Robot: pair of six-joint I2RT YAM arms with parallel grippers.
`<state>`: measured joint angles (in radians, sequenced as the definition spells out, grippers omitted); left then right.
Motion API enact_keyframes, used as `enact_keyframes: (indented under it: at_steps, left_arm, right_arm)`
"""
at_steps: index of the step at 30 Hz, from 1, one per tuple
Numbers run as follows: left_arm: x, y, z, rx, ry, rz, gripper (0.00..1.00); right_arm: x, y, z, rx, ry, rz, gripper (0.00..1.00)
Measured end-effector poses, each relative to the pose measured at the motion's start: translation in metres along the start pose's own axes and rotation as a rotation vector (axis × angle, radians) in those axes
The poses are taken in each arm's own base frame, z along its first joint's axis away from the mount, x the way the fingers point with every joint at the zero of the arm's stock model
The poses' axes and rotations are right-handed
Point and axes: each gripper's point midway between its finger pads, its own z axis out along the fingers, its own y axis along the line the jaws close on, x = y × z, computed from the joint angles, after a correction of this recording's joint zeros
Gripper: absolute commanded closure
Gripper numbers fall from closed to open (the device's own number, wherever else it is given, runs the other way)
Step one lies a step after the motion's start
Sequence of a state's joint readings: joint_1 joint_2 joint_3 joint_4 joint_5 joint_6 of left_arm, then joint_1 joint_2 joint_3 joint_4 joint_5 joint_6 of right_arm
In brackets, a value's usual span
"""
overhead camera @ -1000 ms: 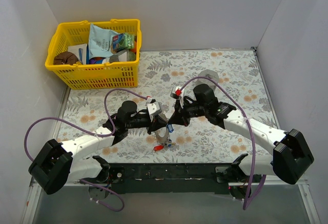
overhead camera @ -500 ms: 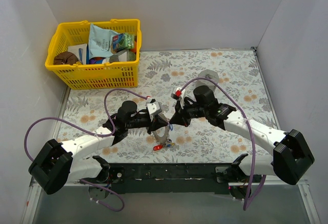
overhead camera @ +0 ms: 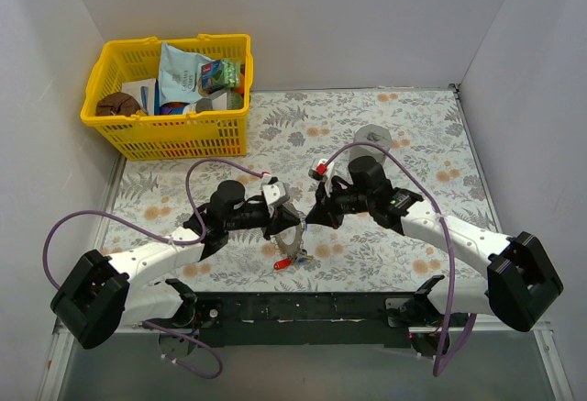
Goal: Put the keys on the keyring
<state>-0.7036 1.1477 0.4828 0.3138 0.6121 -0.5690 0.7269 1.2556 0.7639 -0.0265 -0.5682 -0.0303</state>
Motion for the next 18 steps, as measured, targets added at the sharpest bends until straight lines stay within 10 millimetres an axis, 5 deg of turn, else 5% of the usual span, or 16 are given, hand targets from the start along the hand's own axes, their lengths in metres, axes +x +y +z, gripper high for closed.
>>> enact_keyframes:
  at_steps: [18]
  left_arm:
    - [-0.0079, -0.0050, -0.0061, -0.002, -0.061, 0.013, 1.00]
  right_arm:
    - [-0.0007, 0.0030, -0.0018, -0.044, -0.025, -0.003, 0.99]
